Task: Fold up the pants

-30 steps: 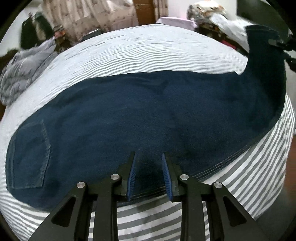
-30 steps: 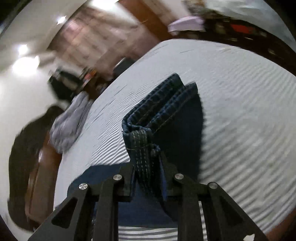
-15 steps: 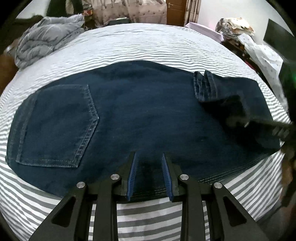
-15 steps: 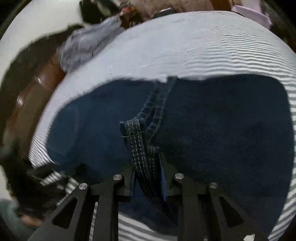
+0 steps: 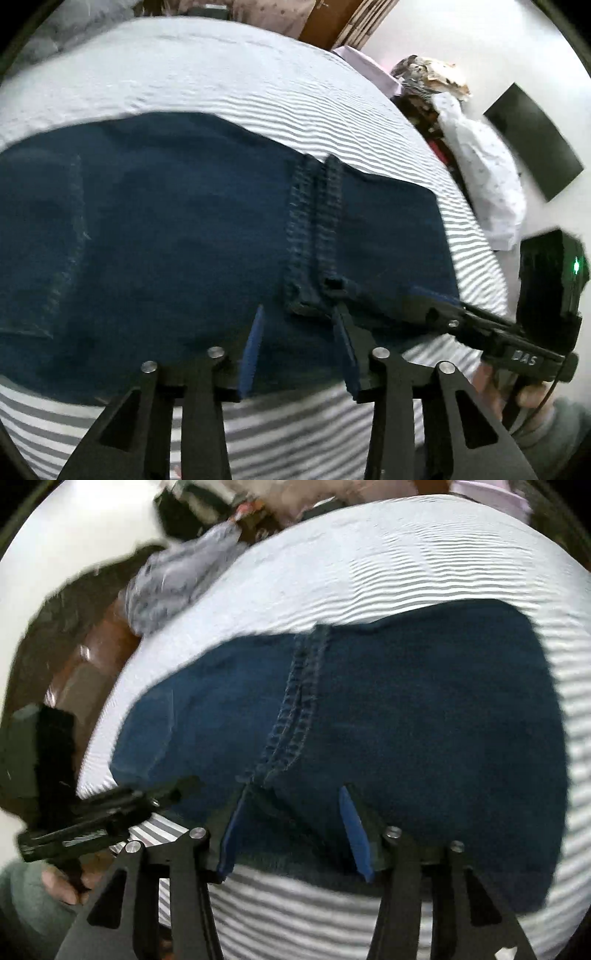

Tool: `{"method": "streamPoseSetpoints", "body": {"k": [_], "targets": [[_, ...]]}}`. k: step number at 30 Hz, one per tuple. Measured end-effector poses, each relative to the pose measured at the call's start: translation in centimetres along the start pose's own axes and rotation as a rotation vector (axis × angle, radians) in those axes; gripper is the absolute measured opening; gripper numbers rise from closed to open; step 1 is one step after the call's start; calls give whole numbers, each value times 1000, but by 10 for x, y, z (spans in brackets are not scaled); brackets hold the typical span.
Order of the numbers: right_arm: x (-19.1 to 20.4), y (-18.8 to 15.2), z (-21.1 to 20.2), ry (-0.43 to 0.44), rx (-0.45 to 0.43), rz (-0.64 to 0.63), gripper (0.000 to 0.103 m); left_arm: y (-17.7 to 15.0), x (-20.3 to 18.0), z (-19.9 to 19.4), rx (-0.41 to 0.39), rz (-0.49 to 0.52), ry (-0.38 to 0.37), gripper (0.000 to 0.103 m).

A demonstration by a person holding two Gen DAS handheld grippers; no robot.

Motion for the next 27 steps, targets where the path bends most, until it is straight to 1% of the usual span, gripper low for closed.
{"method": "streamPoseSetpoints", "body": {"k": [3, 5, 7, 8, 10, 12, 14, 17, 20, 22, 24, 26, 27], "targets": [[-17, -18, -18, 50, -37, 76, 50, -2, -6, 12, 56, -14, -73, 45], [-25, -29, -18, 106, -23, 132, 50, -3, -6, 22, 100, -49, -144, 45], [-34, -39, -12, 163, -9, 191, 50, -2, -5, 26, 111, -80, -194, 45], [-38, -42, -10, 177, 0, 209, 50, -1, -5, 28, 117, -94, -212, 45], [-41, -48, 2, 210, 27, 245, 50, 4, -10, 36, 135, -98, -214, 45], [-42, -49, 11, 213, 36, 253, 50, 7, -15, 42, 148, -85, -199, 45], [-45, -47, 13, 222, 18, 257, 50, 12, -22, 48, 150, -81, -198, 45], [-61, -40, 7, 246, -26, 327, 49, 20, -26, 57, 157, -105, -209, 46], [-84, -40, 2, 309, -58, 439, 49, 17, -24, 56, 143, -137, -231, 47], [-102, -44, -5, 348, -101, 509, 49, 15, -25, 50, 115, -130, -258, 47], [-114, -48, -9, 381, -133, 553, 49, 13, -23, 45, 93, -120, -276, 48], [-126, -53, -8, 433, -149, 608, 49, 12, -22, 44, 80, -123, -281, 48], [-129, -53, -5, 455, -153, 627, 48, 12, -22, 45, 79, -126, -270, 48]]}}
Point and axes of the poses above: each gripper's, at about its wrist camera, not at the fingertips, and z roughly the way its jaws point, x to its left, y to its top, the point moved 5 cm from there along z, roughly the way its jaws point, and after that the axes turned 15 degrees about x, right-handed, at the moved point
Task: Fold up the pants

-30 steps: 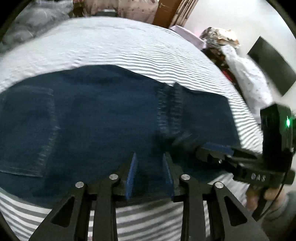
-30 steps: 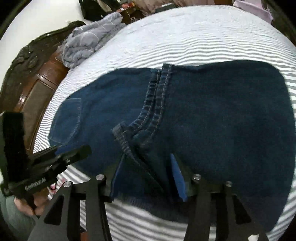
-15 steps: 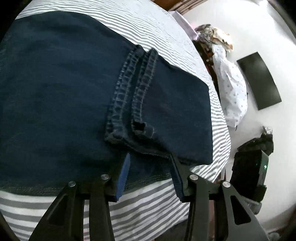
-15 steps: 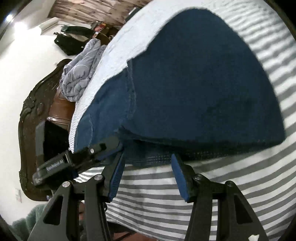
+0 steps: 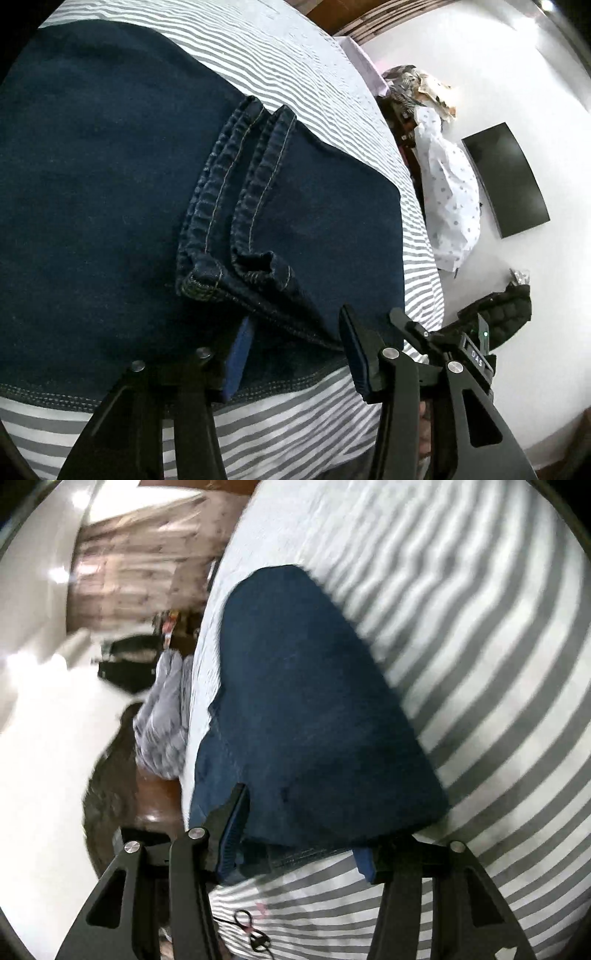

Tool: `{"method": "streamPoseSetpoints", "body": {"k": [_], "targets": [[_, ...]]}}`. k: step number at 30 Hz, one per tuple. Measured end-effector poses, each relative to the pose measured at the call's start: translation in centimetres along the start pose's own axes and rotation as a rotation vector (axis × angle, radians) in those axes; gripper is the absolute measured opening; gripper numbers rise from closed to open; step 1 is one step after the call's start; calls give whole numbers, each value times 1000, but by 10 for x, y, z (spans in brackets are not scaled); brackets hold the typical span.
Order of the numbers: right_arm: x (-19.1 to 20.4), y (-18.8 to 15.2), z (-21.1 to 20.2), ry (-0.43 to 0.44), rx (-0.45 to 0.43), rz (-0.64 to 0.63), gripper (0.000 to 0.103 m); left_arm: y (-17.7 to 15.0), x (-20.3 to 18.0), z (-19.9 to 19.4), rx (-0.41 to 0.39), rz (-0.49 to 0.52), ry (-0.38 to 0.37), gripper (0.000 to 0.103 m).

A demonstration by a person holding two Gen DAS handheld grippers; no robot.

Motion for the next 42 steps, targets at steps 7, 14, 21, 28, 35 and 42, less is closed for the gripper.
{"method": "streamPoseSetpoints", "body": {"k": [7, 14, 21, 28, 35, 42], "targets": [[3, -1, 4, -20, -10, -14, 47, 8, -1, 3, -55, -70, 15, 50], [-1, 2, 2, -14, -3, -14, 47, 4, 17, 10, -73, -205, 29, 50], [-7, 5, -6, -25, -40, 18, 40, 12, 20, 14, -91, -195, 128, 23], [-15, 6, -7, -27, -28, 59, 17, 10, -7, -3, -118, -55, 219, 21], [31, -3, 9, -57, -1, -68, 14, 11, -19, -59, -194, 33, 264, 21], [40, -17, 63, -152, 119, -119, 12, -8, 71, -53, -135, -169, 255, 21]]}}
Point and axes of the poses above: each gripper's, at about its wrist camera, not at the fingertips, and z roughly the way its jaws point, x to its left, y to its top, the point moved 5 cm from there along z, roughly the way its jaws point, and after that the axes turned 15 degrees about x, right-handed, at the moved point
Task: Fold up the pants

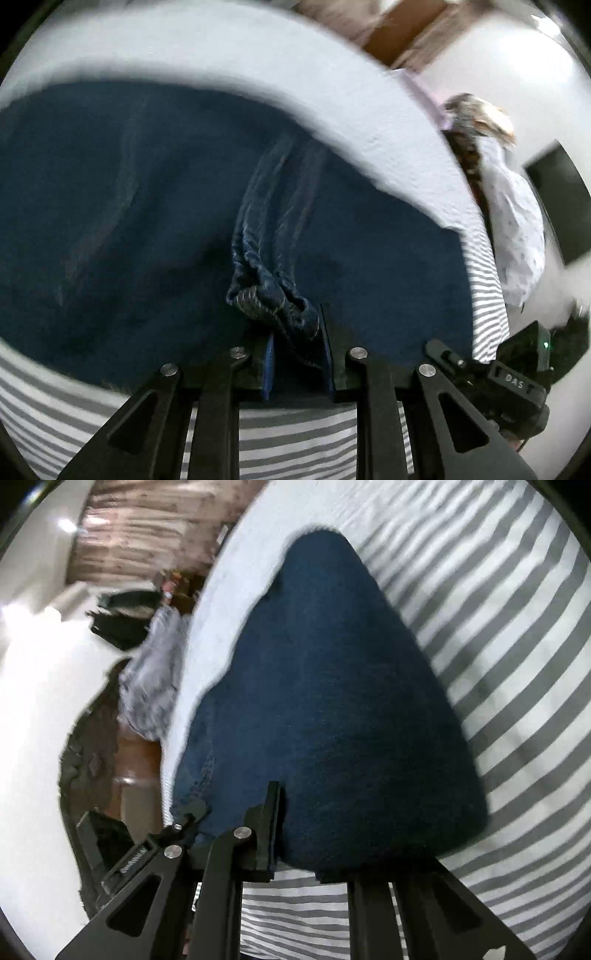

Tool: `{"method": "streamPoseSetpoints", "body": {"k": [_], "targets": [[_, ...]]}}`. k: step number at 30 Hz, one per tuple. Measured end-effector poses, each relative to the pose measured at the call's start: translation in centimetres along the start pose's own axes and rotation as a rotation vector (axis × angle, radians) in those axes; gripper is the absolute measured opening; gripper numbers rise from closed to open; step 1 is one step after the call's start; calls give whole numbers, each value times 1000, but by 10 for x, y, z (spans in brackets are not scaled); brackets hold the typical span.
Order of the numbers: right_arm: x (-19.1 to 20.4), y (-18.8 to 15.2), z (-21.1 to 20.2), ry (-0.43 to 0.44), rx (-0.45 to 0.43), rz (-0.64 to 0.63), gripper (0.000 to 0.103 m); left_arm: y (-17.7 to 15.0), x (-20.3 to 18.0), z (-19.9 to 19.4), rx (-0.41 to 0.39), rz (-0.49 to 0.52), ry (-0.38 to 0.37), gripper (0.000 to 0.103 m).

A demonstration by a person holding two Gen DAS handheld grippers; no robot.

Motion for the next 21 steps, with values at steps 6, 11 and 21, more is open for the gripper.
{"method": "streamPoseSetpoints", "body": {"k": [6, 11, 21], "targets": [[21, 4, 1, -150, -14, -105, 12, -1, 6, 7, -4, 2, -35, 22], [25, 10, 2, -276, -23, -150, 11, -1, -3, 9, -12, 65, 13, 23], [14, -3, -10, -323, 25, -113, 35, 6, -18, 7, -1, 113, 90, 26]]}}
Point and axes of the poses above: each gripper's, at about its wrist camera, not at the fingertips, and z roughly the way its jaws point, x to its left, y to its top, the point moved 5 cm from there along z, roughly the way its jaws point, and after that the axes turned 15 degrees about x, right-handed, at the moved point
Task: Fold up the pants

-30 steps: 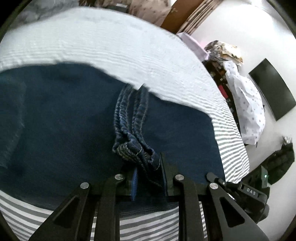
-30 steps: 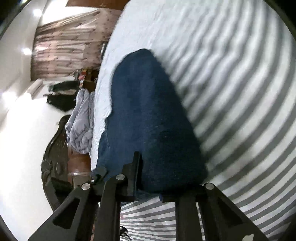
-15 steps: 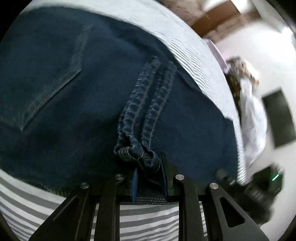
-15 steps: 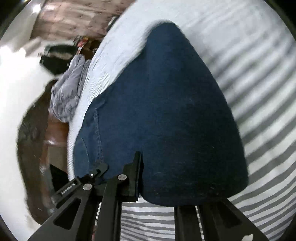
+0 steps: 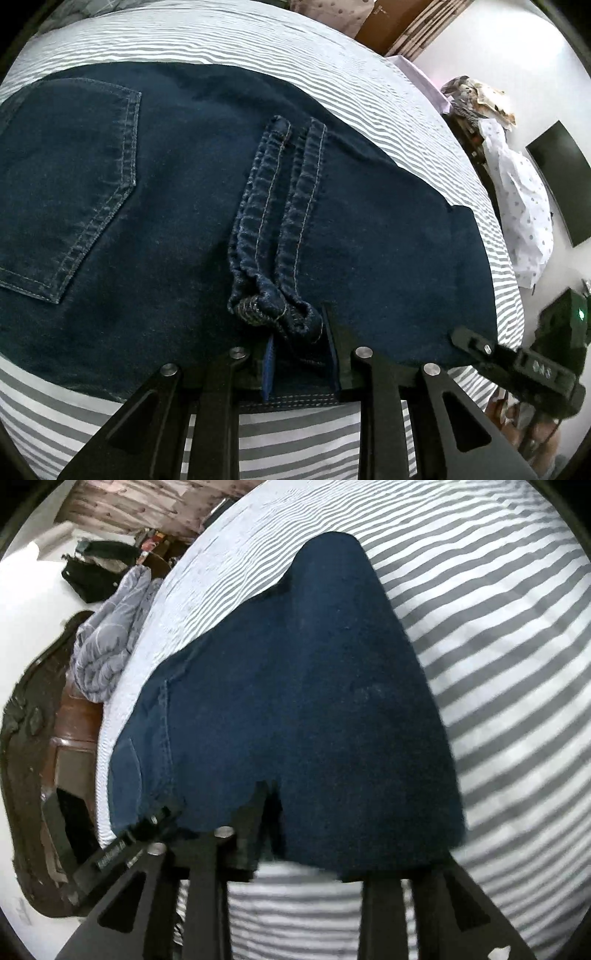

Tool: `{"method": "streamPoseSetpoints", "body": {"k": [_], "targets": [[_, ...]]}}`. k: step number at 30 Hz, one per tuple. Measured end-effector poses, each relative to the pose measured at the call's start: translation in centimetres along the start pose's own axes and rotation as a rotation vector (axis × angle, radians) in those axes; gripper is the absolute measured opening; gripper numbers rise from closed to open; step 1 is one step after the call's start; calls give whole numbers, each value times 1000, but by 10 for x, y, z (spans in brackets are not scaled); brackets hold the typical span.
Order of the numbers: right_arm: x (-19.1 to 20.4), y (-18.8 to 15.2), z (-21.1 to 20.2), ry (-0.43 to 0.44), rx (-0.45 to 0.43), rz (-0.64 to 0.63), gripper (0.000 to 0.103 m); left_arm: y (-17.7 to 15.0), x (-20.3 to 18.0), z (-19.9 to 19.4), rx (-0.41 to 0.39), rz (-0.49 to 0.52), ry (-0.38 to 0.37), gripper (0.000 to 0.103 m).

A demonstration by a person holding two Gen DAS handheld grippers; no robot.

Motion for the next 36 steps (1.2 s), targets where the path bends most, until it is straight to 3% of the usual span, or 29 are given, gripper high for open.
{"method": "streamPoseSetpoints", "body": {"k": [7, 13, 17, 22, 26, 28, 32, 34, 36], "targets": [[-9, -34, -42, -58, 23, -48, 38, 2, -16, -14, -14, 58, 99, 29], [1, -35, -88, -103, -65, -130, 38, -2, -16, -27, -27, 113, 163, 31], [10, -5, -97, -130, -111, -165, 38, -4, -15, -20, -3, 116, 181, 31], [26, 40, -76, -127, -117, -179, 38, -4, -7, -8, 39, 107, 189, 33], [33, 77, -58, -182, -128, -194, 36, 1, 4, -10, 48, 86, 183, 52], [29, 95, -50, -227, -135, -193, 35, 0, 10, -16, 43, 87, 177, 53], [9, 119, -36, -326, -118, -182, 25, -4, 17, -34, 9, 102, 138, 54], [6, 122, -33, -361, -107, -199, 25, -5, 12, -50, -49, 138, 171, 54], [8, 116, -37, -367, -116, -212, 28, -7, 4, -65, -116, 160, 151, 54]]}}
Point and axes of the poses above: each gripper's, at about its wrist camera, not at the fingertips, and z roughly the way its jaws point, x to its left, y to its top, the point moved 5 cm from there along z, roughly the way its jaws point, and after that the axes turned 15 degrees about x, right-handed, at the moved point
